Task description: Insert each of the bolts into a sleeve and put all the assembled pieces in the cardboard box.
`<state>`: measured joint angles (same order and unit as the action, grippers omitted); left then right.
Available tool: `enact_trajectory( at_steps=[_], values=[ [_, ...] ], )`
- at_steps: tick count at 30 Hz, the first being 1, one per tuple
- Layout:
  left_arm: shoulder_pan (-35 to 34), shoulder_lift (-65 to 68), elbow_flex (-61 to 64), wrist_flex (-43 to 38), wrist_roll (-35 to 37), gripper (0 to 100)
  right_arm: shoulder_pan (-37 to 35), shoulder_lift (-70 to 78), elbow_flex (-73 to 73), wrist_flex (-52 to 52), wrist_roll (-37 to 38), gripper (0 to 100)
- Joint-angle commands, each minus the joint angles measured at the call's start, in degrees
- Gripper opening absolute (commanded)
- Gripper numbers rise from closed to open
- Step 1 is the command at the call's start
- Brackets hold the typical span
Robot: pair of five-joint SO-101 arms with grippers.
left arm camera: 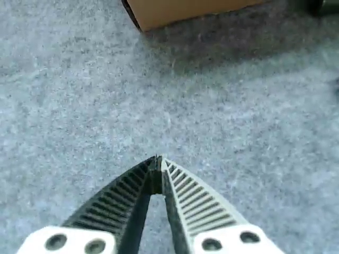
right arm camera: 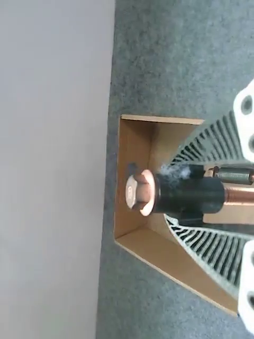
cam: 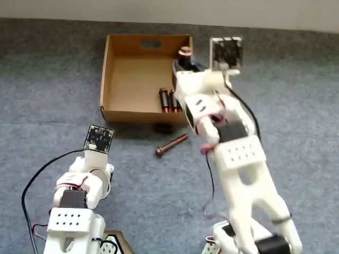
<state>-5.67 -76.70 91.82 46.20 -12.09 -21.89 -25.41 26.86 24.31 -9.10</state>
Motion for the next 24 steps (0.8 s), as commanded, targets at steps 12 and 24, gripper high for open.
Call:
enact_trajectory(
  at_steps=[12,24],
  values=[
    [-0.2,-0.7,-0.3,-0.9,0.4,2,-4.1,32.0,-23.8,-0.4,-0.9,0.5],
    [-0.2,-0.7,-0.3,-0.9,0.4,2,-5.9,55.9,-42.0,-1.5,-1.0,0.5]
  ],
)
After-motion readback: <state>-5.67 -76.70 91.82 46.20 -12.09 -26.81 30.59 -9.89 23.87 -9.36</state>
